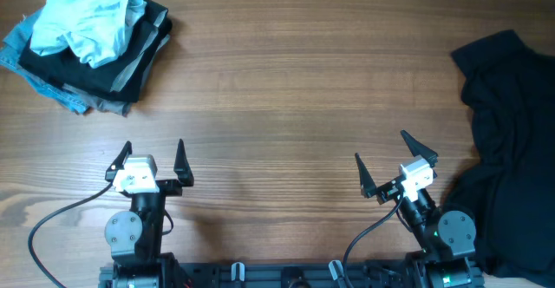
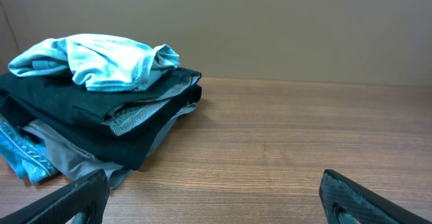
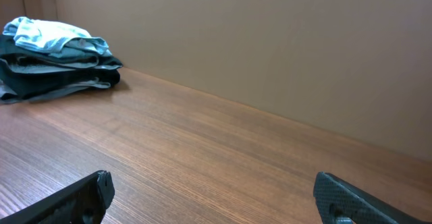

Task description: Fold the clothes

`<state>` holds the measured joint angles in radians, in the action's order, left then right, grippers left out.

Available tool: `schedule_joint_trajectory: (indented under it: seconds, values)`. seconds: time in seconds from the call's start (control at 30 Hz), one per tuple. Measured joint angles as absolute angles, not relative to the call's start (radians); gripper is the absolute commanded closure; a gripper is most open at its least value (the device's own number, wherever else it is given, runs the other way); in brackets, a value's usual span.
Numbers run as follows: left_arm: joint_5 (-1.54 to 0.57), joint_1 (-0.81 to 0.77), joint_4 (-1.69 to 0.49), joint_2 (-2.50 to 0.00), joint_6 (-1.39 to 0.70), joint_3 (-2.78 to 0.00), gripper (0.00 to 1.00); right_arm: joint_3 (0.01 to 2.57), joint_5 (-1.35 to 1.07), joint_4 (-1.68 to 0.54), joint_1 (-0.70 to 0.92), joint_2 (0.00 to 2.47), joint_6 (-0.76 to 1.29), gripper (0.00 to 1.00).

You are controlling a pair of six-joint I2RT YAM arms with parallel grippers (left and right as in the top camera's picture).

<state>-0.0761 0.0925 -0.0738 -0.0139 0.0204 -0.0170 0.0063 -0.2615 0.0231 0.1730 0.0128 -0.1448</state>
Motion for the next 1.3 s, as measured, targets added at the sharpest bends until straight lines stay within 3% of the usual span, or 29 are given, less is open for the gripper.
schedule_joint_trajectory:
  seconds: [1.13, 1.3]
  values:
    - [-0.076, 0.093, -0.074, -0.014, 0.02, -0.017, 0.0, 0.006, -0.262, 0.023, 0.173, 0.013, -0.145, 0.0]
    - [-0.114, 0.093, -0.068, -0.014, -0.105, -0.017, 0.0, 0.006, -0.262, 0.023, 0.173, 0.013, -0.145, 0.0]
